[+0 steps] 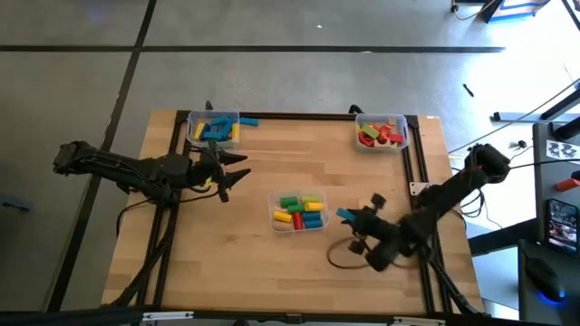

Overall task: Sort blocks by size
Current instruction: Put the blue rectangular block into the top left transparent bin

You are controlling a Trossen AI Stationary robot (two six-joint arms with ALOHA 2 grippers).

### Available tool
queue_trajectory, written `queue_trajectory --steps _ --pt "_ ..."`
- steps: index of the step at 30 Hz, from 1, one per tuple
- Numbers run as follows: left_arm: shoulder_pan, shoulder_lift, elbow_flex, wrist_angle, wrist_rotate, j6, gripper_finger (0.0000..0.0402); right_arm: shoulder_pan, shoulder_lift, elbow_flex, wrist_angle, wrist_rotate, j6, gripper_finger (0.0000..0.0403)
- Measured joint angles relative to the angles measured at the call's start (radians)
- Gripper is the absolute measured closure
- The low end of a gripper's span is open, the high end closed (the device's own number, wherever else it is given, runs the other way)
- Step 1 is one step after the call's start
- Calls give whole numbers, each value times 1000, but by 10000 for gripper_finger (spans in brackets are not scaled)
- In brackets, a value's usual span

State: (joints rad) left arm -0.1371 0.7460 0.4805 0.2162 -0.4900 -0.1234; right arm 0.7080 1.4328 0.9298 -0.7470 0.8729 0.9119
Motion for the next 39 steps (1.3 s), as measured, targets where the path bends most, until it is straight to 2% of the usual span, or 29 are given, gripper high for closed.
queue_trajectory --steps 4,10,16,21,28,32,39 --pt "22 0 0 -84 0 -4 192 -161 -9 0 196 -97 -301 290" --pt "54 0 0 -147 -1 8 192 -416 -9 1 511 -304 -699 289" --pt "85 0 0 -156 -3 82 192 -665 9 3 782 -531 -946 289" --pt "113 1 0 -155 -3 162 192 -835 53 1 881 -674 -1036 288" --pt "154 6 0 -154 -4 182 192 -981 217 19 1212 -906 -1045 288" --pt "173 -6 0 -125 -35 175 192 -1005 352 148 1226 -952 -1039 288" --pt "210 -52 0 1 -70 183 192 -1003 612 480 1154 -981 -1049 288"
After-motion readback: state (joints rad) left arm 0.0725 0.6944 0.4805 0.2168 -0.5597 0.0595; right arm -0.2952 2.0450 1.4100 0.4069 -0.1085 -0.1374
